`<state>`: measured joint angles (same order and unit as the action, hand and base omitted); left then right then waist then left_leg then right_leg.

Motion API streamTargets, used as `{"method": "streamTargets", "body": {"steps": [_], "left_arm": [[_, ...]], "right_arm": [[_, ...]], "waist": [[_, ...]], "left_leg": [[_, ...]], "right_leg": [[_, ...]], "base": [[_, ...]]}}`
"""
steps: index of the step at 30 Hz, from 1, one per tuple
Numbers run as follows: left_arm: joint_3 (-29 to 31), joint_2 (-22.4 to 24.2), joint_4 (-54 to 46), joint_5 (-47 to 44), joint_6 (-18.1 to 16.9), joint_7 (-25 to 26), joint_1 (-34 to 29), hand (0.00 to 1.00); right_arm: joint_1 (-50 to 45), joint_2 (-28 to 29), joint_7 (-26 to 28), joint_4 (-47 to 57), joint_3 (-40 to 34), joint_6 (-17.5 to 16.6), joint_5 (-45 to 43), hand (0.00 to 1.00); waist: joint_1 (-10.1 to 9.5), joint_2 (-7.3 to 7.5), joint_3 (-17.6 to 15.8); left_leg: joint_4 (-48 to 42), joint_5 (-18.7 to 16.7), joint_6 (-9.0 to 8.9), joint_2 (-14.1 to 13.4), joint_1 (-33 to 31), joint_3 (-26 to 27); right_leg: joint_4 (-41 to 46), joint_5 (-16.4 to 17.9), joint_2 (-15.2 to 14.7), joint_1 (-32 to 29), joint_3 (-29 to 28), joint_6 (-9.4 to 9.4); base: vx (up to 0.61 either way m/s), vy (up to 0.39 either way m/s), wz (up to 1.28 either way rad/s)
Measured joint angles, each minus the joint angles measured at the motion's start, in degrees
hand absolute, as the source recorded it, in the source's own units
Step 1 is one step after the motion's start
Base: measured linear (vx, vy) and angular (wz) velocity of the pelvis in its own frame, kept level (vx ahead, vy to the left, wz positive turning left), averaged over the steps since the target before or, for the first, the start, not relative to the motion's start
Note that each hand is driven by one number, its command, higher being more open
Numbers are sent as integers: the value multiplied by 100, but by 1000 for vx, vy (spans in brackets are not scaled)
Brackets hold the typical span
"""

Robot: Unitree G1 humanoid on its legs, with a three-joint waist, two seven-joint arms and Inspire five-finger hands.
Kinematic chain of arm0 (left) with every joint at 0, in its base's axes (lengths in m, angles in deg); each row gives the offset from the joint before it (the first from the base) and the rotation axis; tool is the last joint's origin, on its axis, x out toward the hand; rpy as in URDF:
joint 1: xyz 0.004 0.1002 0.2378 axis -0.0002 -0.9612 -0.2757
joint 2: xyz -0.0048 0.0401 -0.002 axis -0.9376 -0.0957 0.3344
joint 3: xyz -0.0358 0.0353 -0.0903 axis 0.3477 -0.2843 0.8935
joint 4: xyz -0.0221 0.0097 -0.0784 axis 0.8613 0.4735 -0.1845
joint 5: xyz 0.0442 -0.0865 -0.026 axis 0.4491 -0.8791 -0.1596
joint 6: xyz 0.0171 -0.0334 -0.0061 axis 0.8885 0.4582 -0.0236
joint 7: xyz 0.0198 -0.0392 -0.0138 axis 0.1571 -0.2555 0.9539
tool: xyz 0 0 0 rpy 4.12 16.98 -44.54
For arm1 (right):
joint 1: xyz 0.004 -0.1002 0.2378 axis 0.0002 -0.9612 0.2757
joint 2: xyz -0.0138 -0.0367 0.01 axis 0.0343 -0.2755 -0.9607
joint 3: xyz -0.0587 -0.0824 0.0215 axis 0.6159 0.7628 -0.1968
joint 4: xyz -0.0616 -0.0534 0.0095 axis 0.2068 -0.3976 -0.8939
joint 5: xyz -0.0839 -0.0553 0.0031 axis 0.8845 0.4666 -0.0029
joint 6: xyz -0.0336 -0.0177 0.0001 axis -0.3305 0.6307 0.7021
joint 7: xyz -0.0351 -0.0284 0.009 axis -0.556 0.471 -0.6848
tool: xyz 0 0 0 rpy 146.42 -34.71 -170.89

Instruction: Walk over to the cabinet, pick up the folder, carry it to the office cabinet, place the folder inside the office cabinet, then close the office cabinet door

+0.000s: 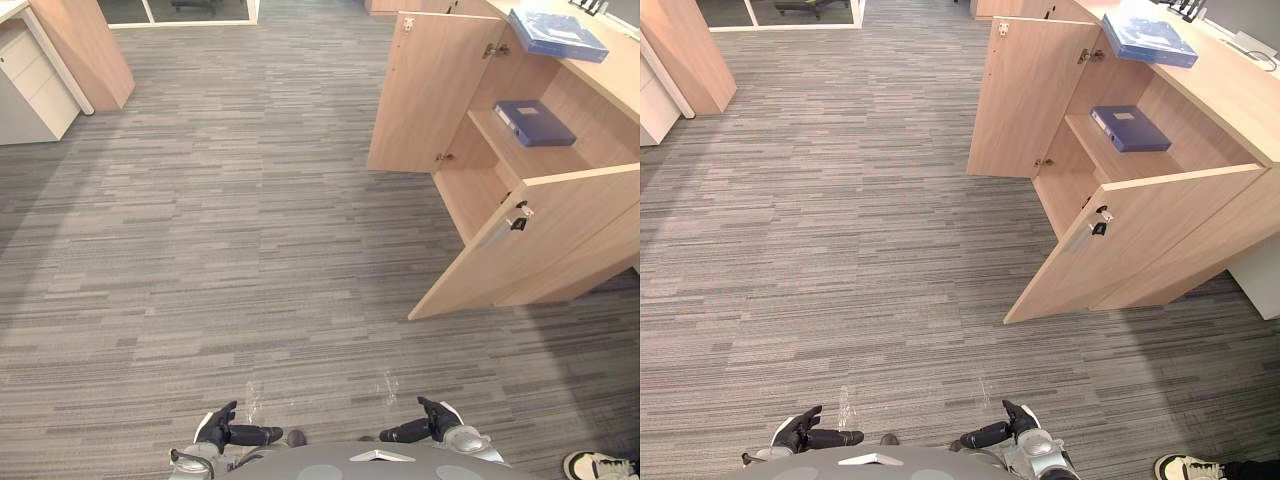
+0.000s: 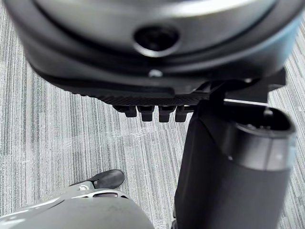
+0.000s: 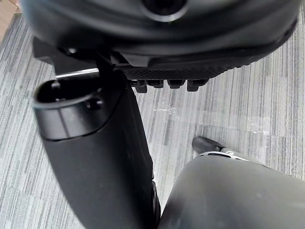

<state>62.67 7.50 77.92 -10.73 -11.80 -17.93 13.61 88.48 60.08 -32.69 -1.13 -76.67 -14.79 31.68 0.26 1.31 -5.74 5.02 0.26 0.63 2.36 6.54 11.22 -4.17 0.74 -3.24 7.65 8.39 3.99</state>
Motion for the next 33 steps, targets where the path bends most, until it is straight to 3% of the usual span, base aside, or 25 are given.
{"method": "streamTargets", "body": {"steps": [33], "left_arm": [[4,-17,211,-24,10,0,123,100]], "right_arm": [[41,25,28,-130,-2,97,-7,100]], "waist": [[-6,53,-21]], "left_leg": [[7,78,-5,12,4,-233]], "right_leg": [[-17,4,-4,129,292,-3]], "base": [[-2,-3,3]]}}
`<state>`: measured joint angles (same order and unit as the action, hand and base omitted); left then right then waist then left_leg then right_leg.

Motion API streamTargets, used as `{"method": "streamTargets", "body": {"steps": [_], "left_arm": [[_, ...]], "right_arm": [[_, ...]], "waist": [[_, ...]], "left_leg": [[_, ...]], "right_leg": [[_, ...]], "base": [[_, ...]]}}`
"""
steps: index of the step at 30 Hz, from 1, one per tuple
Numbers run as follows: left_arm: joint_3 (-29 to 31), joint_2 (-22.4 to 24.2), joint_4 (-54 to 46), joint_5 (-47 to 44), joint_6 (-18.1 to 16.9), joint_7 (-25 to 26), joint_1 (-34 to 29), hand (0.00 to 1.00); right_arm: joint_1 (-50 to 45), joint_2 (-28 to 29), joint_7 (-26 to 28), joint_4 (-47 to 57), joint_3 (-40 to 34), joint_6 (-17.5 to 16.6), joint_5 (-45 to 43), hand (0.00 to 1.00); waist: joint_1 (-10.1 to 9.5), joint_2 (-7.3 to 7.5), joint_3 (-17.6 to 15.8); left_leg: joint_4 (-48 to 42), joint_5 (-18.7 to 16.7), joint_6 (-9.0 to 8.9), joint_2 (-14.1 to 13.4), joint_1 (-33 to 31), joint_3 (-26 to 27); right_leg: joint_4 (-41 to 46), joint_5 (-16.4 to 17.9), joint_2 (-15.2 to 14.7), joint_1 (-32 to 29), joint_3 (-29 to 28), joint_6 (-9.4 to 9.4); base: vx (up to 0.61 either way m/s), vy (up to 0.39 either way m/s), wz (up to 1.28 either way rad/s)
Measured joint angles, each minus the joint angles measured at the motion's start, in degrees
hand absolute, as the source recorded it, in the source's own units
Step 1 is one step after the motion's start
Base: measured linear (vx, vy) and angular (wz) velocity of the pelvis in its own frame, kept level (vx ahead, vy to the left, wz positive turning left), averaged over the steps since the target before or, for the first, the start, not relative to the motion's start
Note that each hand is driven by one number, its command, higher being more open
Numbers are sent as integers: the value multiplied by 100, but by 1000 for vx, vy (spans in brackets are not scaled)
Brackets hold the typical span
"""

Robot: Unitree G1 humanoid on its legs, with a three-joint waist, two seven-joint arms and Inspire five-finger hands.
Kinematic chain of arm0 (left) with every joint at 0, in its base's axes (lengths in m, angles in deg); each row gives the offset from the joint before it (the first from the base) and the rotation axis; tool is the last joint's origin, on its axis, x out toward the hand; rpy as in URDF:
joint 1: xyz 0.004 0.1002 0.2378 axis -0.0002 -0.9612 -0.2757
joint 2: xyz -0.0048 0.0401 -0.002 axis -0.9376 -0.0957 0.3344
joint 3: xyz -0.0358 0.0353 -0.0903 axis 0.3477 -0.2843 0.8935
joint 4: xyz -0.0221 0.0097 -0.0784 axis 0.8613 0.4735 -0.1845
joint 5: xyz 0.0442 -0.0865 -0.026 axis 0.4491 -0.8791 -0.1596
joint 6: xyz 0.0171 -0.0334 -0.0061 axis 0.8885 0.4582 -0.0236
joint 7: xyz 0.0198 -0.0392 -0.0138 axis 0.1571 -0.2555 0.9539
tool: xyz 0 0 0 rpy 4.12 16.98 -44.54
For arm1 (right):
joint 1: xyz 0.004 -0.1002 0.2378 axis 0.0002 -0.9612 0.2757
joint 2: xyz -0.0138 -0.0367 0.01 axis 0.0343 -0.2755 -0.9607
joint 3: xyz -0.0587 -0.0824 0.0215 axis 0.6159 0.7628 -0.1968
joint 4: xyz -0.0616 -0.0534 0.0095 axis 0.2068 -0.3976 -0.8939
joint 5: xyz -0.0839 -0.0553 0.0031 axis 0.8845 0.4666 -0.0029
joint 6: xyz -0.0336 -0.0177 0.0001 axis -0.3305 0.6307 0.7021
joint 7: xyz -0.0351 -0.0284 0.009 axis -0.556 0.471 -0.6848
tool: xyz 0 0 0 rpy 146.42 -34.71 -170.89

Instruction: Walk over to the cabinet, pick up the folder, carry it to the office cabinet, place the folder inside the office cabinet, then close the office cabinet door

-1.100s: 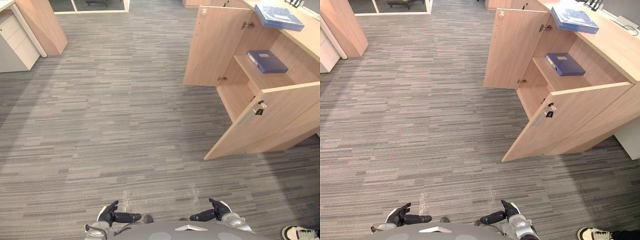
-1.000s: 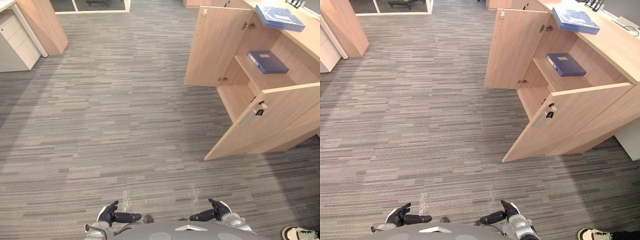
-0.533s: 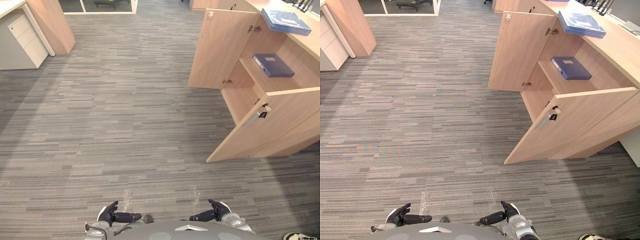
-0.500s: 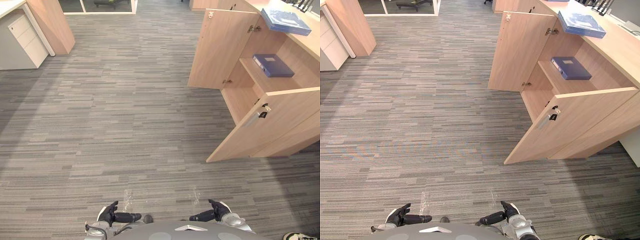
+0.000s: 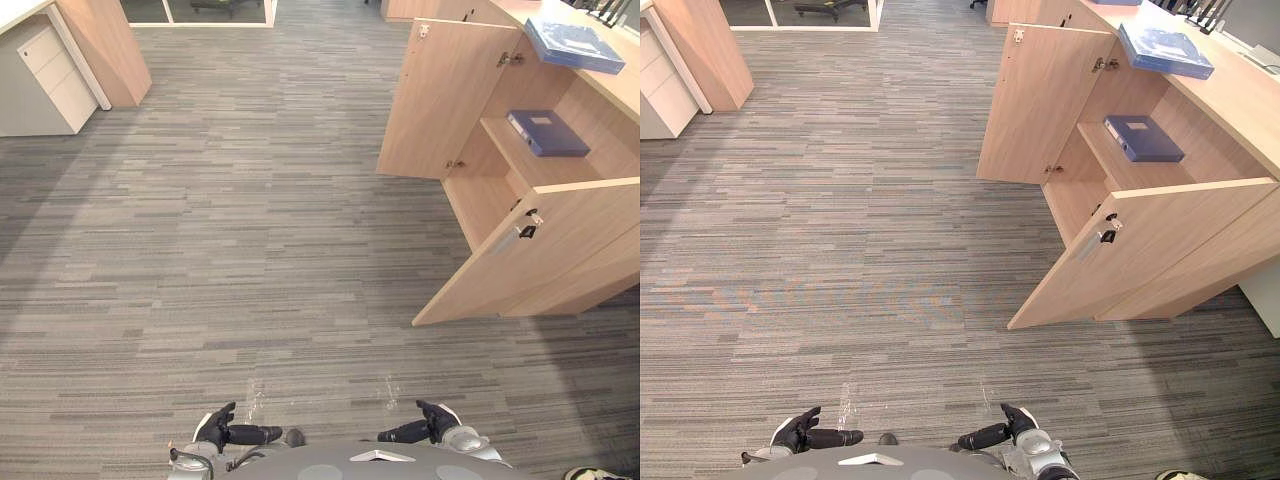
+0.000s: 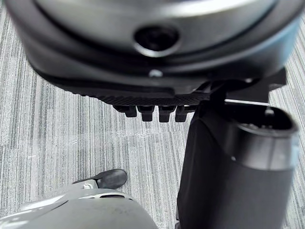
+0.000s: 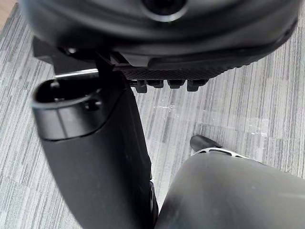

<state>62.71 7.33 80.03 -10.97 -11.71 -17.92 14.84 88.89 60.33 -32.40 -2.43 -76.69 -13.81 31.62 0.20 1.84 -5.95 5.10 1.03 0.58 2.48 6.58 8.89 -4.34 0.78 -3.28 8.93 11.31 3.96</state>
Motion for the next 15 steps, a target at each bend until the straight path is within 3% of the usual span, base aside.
{"method": "streamTargets", "body": {"steps": [15], "left_arm": [[162,21,60,-94,2,-22,1,100]], "right_arm": [[1,20,0,-7,-70,-1,0,100]], "waist": [[-2,14,-8]], "left_leg": [[0,-1,-1,-1,-38,-23]], "right_leg": [[-5,11,4,-50,21,-16]], "base": [[0,0,0]]}}
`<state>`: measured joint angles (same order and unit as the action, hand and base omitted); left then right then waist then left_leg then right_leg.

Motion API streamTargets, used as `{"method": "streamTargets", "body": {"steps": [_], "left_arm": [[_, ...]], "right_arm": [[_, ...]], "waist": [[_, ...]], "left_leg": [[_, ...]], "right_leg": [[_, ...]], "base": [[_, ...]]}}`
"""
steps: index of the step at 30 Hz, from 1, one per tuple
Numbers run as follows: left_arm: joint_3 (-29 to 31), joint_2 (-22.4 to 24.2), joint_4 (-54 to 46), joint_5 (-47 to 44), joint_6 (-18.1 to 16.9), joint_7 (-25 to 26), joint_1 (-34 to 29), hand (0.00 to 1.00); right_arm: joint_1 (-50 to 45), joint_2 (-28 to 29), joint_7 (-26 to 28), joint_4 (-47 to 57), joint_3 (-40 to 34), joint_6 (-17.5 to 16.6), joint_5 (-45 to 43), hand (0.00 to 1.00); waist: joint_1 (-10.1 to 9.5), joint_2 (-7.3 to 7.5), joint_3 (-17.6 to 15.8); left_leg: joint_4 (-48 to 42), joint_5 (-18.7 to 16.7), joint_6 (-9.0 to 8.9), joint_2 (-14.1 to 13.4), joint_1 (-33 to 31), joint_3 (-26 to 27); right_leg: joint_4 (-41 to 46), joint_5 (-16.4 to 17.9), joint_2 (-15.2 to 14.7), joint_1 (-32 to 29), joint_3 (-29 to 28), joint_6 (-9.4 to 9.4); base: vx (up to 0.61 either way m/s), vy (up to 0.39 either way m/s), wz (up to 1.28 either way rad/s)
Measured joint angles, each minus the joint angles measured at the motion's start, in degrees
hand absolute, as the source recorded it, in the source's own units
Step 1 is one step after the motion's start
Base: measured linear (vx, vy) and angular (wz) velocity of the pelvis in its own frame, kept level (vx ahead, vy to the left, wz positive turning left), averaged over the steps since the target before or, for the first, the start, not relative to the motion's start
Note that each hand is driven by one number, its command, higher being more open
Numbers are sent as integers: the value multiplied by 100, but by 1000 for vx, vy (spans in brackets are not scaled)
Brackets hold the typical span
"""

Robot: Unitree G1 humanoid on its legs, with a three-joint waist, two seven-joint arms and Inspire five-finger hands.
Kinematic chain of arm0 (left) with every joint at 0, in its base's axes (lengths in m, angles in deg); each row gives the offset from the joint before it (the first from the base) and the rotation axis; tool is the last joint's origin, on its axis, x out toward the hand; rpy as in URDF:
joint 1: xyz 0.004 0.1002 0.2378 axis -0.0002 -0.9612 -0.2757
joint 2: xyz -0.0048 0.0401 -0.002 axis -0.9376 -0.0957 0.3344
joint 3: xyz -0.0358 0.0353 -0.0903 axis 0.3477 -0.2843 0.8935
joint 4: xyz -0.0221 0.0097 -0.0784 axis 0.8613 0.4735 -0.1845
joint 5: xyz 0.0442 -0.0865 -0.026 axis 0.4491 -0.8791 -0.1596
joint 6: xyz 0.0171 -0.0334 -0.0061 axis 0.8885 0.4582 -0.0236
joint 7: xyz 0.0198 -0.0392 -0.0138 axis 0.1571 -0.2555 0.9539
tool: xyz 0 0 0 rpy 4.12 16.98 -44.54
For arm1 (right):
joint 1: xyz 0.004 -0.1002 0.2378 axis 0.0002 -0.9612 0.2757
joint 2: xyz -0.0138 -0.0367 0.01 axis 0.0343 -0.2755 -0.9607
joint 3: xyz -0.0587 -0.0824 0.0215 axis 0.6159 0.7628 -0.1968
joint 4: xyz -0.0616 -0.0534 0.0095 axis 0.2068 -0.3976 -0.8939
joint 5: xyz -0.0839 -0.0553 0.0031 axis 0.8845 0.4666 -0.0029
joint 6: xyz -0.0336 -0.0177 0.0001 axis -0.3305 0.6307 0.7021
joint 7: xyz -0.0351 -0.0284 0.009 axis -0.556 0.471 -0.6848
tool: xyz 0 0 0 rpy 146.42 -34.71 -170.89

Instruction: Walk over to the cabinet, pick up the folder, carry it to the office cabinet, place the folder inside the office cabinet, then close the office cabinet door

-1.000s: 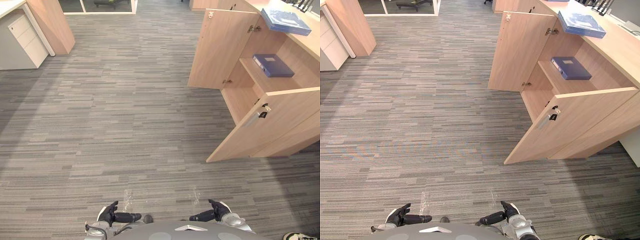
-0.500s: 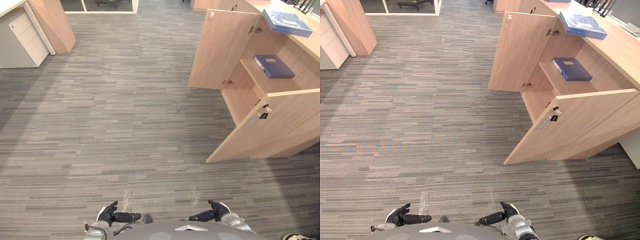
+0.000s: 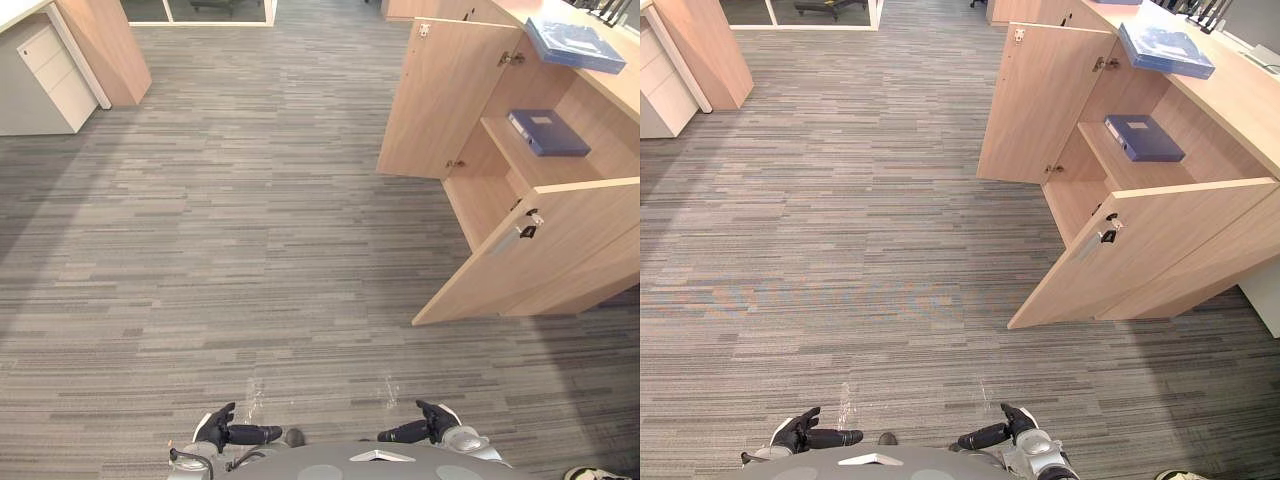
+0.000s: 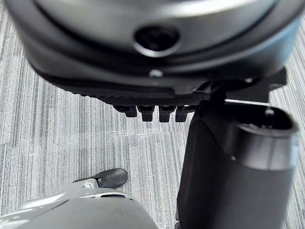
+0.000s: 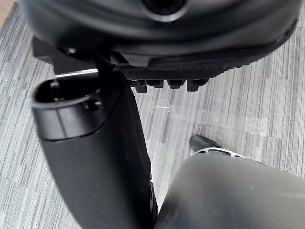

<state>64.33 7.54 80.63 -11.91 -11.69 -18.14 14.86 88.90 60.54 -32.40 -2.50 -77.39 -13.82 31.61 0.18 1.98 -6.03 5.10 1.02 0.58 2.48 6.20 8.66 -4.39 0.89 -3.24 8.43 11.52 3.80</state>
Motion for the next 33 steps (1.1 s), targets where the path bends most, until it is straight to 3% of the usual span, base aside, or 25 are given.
{"method": "streamTargets", "body": {"steps": [4,5,6,8,9,10,12,13,14,16,17,18,19,20,21,22,24,25,26,27,28,29,30,33], "left_arm": [[424,34,42,-183,17,-52,-4,100],[660,72,4,-278,14,-59,-2,100],[864,144,-145,-386,3,-83,-13,100],[961,196,-425,-377,-9,-59,25,100],[953,264,-663,-348,-19,48,41,100],[928,271,-901,-348,-21,115,29,100],[805,340,-1276,-344,-31,158,-117,100],[705,351,-1444,-342,-78,162,-176,100],[691,375,-1445,-342,-92,162,-176,100],[688,416,-1439,-215,-101,227,-190,100],[687,447,-1439,-121,-114,264,-187,100],[680,457,-1429,14,-131,305,-155,100],[681,406,-1436,96,-148,305,-129,100],[674,348,-1480,115,-166,301,-111,100],[654,316,-1486,162,-169,302,-66,100],[626,298,-1477,205,-159,306,-20,100],[506,266,-1371,265,-136,333,106,100],[456,265,-1346,266,-136,346,106,100],[327,240,-1268,290,-136,350,115,100],[208,202,-1217,311,-136,349,116,100],[54,141,-1166,310,-133,342,115,100],[-63,98,-1121,307,-110,300,116,100],[-259,91,-1055,308,-105,273,99,100],[-655,105,-908,311,-102,161,230,100]], "right_arm": [[7,70,-1,-12,-166,-1,-32,100],[13,72,5,-61,-174,-4,-94,100],[15,40,22,-63,-215,-8,-214,100],[-7,19,18,-113,-293,-9,-268,100],[-5,-41,22,-168,-296,-12,-306,100],[29,-78,14,-215,-367,-15,-306,100],[-7,-85,-4,-228,-539,2,-306,100],[-24,-117,-3,-223,-620,-1,-298,100],[-29,-124,0,-224,-625,6,-299,100],[-49,-160,-2,-221,-669,6,-295,100],[-55,-190,-3,-222,-669,6,-270,100],[-51,-212,-22,-221,-690,7,-229,100],[-3,-138,-14,-239,-802,12,-175,100],[32,-107,7,-268,-847,9,-182,100],[64,-45,22,-248,-872,-9,-182,100],[69,18,36,-221,-907,-20,-181,100],[131,85,58,-219,-1160,-56,-194,100],[128,93,70,-219,-1220,-54,-211,100],[124,129,85,-204,-1401,-47,-244,100],[130,149,79,-174,-1539,-40,-252,100],[129,167,4,-40,-1604,-69,-250,100],[146,178,-39,34,-1637,-97,-252,100],[163,157,-90,77,-1616,-108,-266,100],[184,187,-177,173,-1612,-132,-693,100]], "waist": [[-3,86,-1],[-15,110,-72],[-77,59,-178],[-142,15,-297],[-183,-91,-382],[-198,-138,-450],[-245,-146,-419],[-310,-205,-440],[-316,-217,-442],[-311,-294,-427],[-315,-354,-424],[-316,-401,-457],[-364,-320,-460],[-396,-192,-440],[-384,-128,-401],[-365,-105,-382],[-408,-85,-347],[-438,-96,-306],[-415,-96,-238],[-377,-79,-199],[-297,-37,-194],[-248,-13,-194],[-162,-124,-194],[-92,-268,-179]], "left_leg": [[-358,-202,-52,-19,-337,-97],[-1110,-524,-70,-86,-676,-102],[-2027,-915,-203,-223,-989,-64],[-3372,-1045,-386,-382,-1463,29],[-4395,-957,-499,-573,-1853,127],[-5096,-1048,-492,-736,-2232,224],[-4533,-1203,-439,-787,-2477,367],[-3348,-986,-450,-797,-2551,376],[-2862,-824,-453,-793,-2574,345],[-1258,-208,-591,-871,-2542,268],[-1029,-168,-604,-939,-2548,274],[-1044,314,-528,-1007,-2574,413],[-1307,666,-297,-836,-2542,567],[-1616,657,-232,-703,-2655,656],[-1981,407,26,-604,-2813,711],[-2259,187,83,-564,-2917,751],[-3130,-650,258,-482,-2948,989],[-3241,-820,299,-454,-2885,1036],[-3266,-1082,367,-320,-2643,1099],[-3144,-1215,416,-186,-2373,1134],[-2876,-1300,462,16,-1928,1129],[-2609,-1315,455,145,-1538,1093],[-2228,-1310,464,227,-1011,978],[-1486,-1282,505,247,-70,717]], "right_leg": [[34,76,5,-116,104,-94],[118,122,2,-134,131,-158],[173,220,52,-36,156,-260],[181,347,71,165,269,-281],[206,444,115,380,313,-369],[275,554,104,532,358,-378],[369,683,-29,575,389,-306],[370,754,-150,583,332,-226],[366,788,-200,579,311,-176],[356,954,-353,622,202,58],[346,1011,-369,680,152,128],[348,1154,-484,832,100,315],[391,1295,-788,878,72,272],[495,1282,-986,850,36,244],[629,1208,-1153,780,21,248],[756,1152,-1256,697,-7,283],[1545,963,-1634,504,-270,507],[1887,879,-1721,381,-330,523],[2859,570,-1931,25,-452,412],[3728,96,-2104,-321,-513,177],[4978,-385,-2332,-786,-574,-185],[5904,-288,-2441,-1107,-522,-423],[6626,-1,-2341,-1345,-313,-539],[6715,834,-1777,-1822,336,-513]], "base": [[24,-28,14],[4,-63,17],[-9,-58,18],[-36,-42,31],[-71,-32,38],[-98,-24,31],[-269,-43,1],[-333,-55,-20],[-256,-50,-24],[-76,6,-21],[137,136,-24],[300,255,-30],[484,335,-45],[454,305,-42],[397,251,-25],[339,281,-12],[415,337,-28],[385,320,-31],[383,307,-13],[511,376,1],[525,330,13],[536,301,22],[453,229,24],[208,43,29]]}}
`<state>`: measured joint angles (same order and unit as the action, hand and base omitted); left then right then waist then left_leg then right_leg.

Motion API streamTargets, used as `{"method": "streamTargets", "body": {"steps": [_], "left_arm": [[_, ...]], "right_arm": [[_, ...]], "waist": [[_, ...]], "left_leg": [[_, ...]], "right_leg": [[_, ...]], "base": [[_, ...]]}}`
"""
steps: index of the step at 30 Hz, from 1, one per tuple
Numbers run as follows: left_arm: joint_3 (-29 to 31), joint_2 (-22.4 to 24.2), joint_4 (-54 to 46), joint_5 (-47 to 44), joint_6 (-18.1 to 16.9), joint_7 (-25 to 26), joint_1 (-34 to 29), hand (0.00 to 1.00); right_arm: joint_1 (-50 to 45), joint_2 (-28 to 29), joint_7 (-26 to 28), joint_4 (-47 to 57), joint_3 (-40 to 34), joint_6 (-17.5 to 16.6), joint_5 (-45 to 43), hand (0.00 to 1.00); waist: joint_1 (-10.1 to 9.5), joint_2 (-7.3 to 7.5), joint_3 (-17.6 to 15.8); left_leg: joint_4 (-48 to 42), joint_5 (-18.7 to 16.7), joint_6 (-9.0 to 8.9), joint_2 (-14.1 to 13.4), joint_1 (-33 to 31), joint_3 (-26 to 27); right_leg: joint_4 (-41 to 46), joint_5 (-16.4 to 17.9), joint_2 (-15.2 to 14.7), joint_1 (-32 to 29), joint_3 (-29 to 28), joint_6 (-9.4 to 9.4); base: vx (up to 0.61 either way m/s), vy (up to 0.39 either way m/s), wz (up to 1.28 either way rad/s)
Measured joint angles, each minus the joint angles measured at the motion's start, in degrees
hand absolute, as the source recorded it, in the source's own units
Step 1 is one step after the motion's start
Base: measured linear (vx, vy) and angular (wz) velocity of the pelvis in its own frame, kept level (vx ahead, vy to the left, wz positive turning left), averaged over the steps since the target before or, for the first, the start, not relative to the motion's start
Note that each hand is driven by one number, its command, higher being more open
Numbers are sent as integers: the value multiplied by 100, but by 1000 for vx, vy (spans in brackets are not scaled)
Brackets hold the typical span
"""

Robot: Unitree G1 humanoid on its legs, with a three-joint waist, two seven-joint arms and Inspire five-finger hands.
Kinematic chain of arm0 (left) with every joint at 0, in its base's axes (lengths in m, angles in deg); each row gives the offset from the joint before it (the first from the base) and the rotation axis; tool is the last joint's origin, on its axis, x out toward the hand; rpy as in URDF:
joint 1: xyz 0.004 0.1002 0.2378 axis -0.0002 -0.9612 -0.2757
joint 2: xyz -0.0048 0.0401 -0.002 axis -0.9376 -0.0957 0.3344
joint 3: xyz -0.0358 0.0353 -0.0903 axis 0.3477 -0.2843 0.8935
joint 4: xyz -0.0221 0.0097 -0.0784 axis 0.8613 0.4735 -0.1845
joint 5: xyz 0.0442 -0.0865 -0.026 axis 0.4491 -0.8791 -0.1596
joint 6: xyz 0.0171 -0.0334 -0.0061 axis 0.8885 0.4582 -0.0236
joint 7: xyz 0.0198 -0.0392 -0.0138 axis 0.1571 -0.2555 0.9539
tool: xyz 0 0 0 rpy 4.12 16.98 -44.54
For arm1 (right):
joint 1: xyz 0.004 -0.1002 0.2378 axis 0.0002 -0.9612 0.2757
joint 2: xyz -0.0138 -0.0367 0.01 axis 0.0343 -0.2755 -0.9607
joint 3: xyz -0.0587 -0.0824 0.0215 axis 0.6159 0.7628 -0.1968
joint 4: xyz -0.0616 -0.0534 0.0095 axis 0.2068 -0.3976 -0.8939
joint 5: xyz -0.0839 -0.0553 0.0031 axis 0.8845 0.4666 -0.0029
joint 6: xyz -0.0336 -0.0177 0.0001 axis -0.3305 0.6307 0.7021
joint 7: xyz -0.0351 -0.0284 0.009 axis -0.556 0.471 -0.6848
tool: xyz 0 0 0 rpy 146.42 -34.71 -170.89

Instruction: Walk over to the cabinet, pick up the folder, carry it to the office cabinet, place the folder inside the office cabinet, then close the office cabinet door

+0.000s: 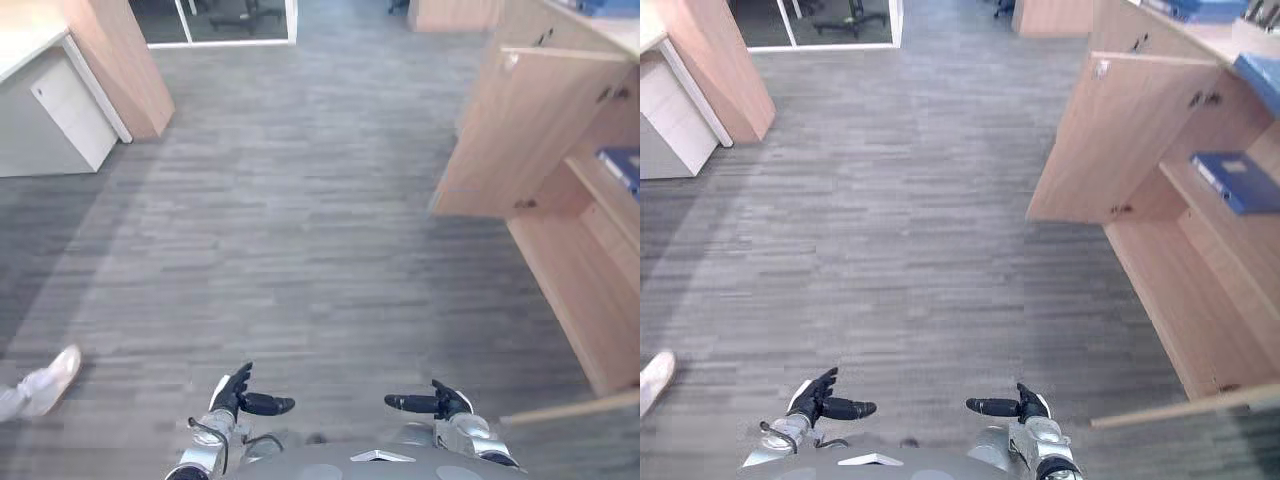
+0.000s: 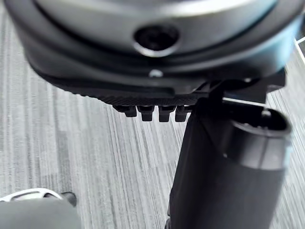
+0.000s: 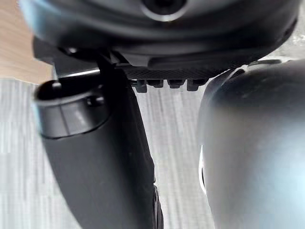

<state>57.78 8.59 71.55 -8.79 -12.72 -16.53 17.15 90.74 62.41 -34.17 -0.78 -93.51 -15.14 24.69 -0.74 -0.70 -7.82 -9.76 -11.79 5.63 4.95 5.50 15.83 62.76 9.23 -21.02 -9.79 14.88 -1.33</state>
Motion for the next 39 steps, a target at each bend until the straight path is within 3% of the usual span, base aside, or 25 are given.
{"method": "streamTargets", "body": {"steps": [1,3,5,8,9,10,11,13,14,16,17,18,20,21,24,27,29,30,31,33,34,35,36,37,39], "left_arm": [[-81,54,205,-2,7,-52,112,100],[-84,133,361,-7,68,-72,189,100],[-20,257,437,37,102,-82,270,100],[35,353,396,325,105,-226,284,100],[50,367,408,352,111,-259,289,100],[257,511,463,383,127,-268,299,100],[336,557,473,412,137,-272,296,100],[717,734,527,451,224,-271,269,100],[867,817,607,452,245,-280,264,100],[937,873,620,454,264,-395,276,100],[1115,906,612,450,263,-435,307,100],[1332,977,565,449,256,-433,339,100],[1376,939,407,389,242,-429,304,100],[1367,884,258,251,213,-413,252,100],[1218,804,25,-31,101,-314,246,100],[1039,781,-129,-52,45,-188,258,100],[928,784,-137,-28,18,-105,259,100],[834,788,-137,23,-21,-49,267,100],[709,783,-139,159,-60,15,264,100],[591,781,-110,357,-65,73,277,100],[549,806,-47,454,-67,79,254,100],[494,811,-23,454,-61,83,227,100],[430,659,-24,463,-65,76,304,100],[431,532,37,465,-49,101,317,100],[362,394,78,519,-17,103,333,100]], "right_arm": [[43,50,0,46,5,-13,-232,100],[67,144,25,101,3,-3,-525,100],[100,311,16,245,-34,-5,-692,100],[6,453,40,485,-204,16,-690,100],[-24,495,51,496,-294,41,-692,100],[-20,493,60,549,-369,34,-674,100],[-45,465,28,608,-388,33,-621,100],[-150,487,26,761,-632,39,-700,100],[-170,495,24,782,-701,29,-738,100],[-193,492,28,787,-717,26,-722,100],[-198,470,3,815,-787,38,-668,100],[-223,452,-18,801,-780,58,-657,100],[-202,444,-68,681,-700,81,-626,100],[-174,409,-75,561,-527,83,-623,100],[-48,257,-77,361,84,118,-614,100],[145,315,-71,276,564,125,-632,100],[200,386,-70,309,861,104,-631,100],[247,408,-68,343,1048,58,-630,100],[264,406,-58,408,1239,2,-620,100],[257,398,-24,446,1357,-19,-599,100],[227,335,16,445,1492,-18,-435,100],[208,284,42,432,1579,-23,-400,100],[208,384,62,300,1677,-18,-382,100],[194,459,171,225,1729,35,-211,100],[177,497,195,191,1747,20,-26,100]], "waist": [[90,-10,-85],[173,3,-169],[250,130,-242],[288,263,-276],[304,266,-293],[305,151,-243],[317,85,-238],[307,-118,-217],[350,-267,-177],[442,-371,-159],[442,-466,-148],[429,-502,-142],[375,-420,-166],[285,-350,-180],[152,-303,-154],[50,-286,-169],[75,-273,-177],[86,-262,-184],[78,-268,-192],[91,-276,-202],[86,-386,-162],[64,-469,-132],[34,-155,-181],[64,43,-123],[110,153,-67]], "left_leg": [[193,-22,-43,-37,375,-121],[263,-96,-172,-112,643,-216],[500,-253,-420,-106,1096,-388],[798,-645,-407,-103,1707,-735],[799,-737,-413,-126,1835,-845],[602,-776,-459,-274,1918,-925],[419,-764,-479,-367,1877,-911],[-150,-665,-661,-674,1884,-702],[-710,-525,-820,-915,1801,-604],[-2177,156,-1118,-1166,1275,-768],[-3315,1076,-1557,-1299,769,-1024],[-4522,1388,-1742,-1512,216,-1088],[-5716,1358,-1690,-1895,-391,-734],[-6011,1139,-1406,-2168,-669,-343],[-5422,364,-984,-2381,-1526,-15],[-3418,-25,-1062,-2201,-1928,-458],[-1951,-7,-1173,-1948,-1960,-1537],[-1334,58,-1295,-1803,-2014,-2440],[-954,69,-1429,-1695,-2045,-3266],[-685,93,-1559,-1579,-1955,-4091],[-589,109,-1618,-1461,-1766,-4837],[-721,218,-1974,-1386,-1701,-5058],[-1287,-258,-1953,-1006,-1695,-4760],[-1661,-418,-1711,-767,-1737,-4477],[-2101,-645,-1408,-599,-1765,-3839]], "right_leg": [[-510,379,395,-245,302,46],[-1675,480,822,-494,720,67],[-3729,1,1214,-831,1340,88],[-5219,-536,1287,-1018,1851,35],[-5140,-807,1256,-1016,1860,-226],[-4616,-1124,1202,-1044,2154,-528],[-4452,-1071,1177,-1019,2323,-613],[-4176,-803,1347,-827,2555,-1045],[-4102,-567,1629,-708,2499,-1122],[-4195,-275,1969,-414,2335,-1043],[-4492,-199,2242,-96,2178,-962],[-4777,-181,2455,241,1994,-938],[-5242,-157,2664,890,1661,-899],[-5495,-148,2731,1272,1337,-855],[-5919,-206,2737,1826,535,-679],[-6077,-194,2708,2089,-293,-553],[-6086,-114,2679,2224,-856,-416],[-6081,-65,2628,2242,-1296,-343],[-5983,28,2569,2177,-1808,-224],[-5822,203,2455,2125,-2366,-42],[-5470,498,2417,1955,-2980,181],[-5338,634,2410,1892,-3262,292],[-5033,780,2154,1686,-3667,416],[-4825,777,1976,1571,-3861,488],[-4745,632,1678,1348,-4175,636]], "base": [[-97,-114,38],[-230,-129,41],[-262,-155,49],[407,-137,74],[723,-162,65],[570,-146,30],[671,-187,-3],[535,-213,-50],[534,-252,-69],[430,-271,-61],[357,-227,-58],[452,-213,-65],[485,-128,-75],[390,-89,-94],[14,-145,-128],[40,-31,-146],[342,231,-163],[350,367,-196],[380,450,-223],[288,492,-197],[192,568,-196],[247,714,-237],[250,626,-187],[282,628,-179],[165,442,-138]]}}
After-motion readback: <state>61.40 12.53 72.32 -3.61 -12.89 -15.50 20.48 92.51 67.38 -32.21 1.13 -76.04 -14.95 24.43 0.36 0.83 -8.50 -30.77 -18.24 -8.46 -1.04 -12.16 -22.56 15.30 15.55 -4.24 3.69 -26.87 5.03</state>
